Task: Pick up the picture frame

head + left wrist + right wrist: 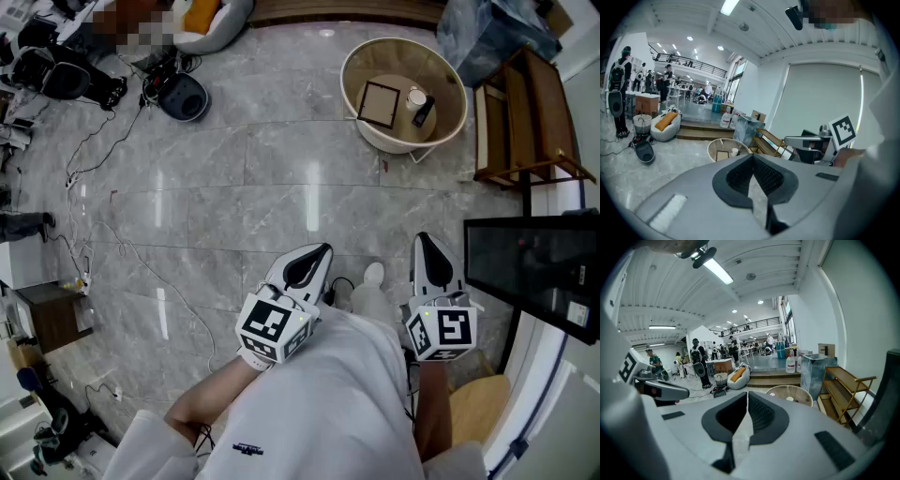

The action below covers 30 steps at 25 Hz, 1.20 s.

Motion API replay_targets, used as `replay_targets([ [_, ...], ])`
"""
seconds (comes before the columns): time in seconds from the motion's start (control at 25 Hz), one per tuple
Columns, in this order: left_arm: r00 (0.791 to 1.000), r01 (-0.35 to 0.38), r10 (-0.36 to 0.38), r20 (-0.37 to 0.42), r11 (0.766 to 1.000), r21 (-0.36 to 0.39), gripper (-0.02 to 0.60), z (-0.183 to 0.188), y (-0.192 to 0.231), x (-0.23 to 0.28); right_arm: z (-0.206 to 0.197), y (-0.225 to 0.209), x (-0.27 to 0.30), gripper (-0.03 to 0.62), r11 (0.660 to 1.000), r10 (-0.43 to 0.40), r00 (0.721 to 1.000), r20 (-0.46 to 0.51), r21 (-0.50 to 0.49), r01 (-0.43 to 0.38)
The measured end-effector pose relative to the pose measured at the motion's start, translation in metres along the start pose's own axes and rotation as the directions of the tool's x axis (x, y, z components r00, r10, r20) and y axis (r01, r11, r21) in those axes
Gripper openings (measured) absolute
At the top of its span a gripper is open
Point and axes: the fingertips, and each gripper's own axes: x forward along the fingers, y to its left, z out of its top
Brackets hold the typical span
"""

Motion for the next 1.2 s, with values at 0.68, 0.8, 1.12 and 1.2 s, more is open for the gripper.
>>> replay_targets([
  [0.68,0.994,-0.105,0.105,0.040,0.994,0.009,0.004,0.024,-0.077,0.042,0.020,-0.068,-0.044,0.009,0.995,0.099,0.993,0.067,-0.012,-0.098],
  [0.8,0.989,-0.140,0.139,0.043,0.990,0.016,0.004,0.027,-0.085,0.052,0.017,-0.090,-0.046,0.009,0.993,0.114,0.991,0.066,-0.003,-0.114],
  [1.12,0.978,-0.208,0.209,0.021,0.978,-0.020,0.003,0.016,-0.095,0.089,0.015,-0.136,-0.033,0.009,0.984,0.176,0.983,0.046,-0.035,-0.175],
  [1.2,0.979,-0.205,0.205,0.011,0.978,-0.025,0.003,0.018,-0.096,0.100,0.021,-0.147,-0.027,0.009,0.985,0.172,0.984,0.048,-0.031,-0.171],
])
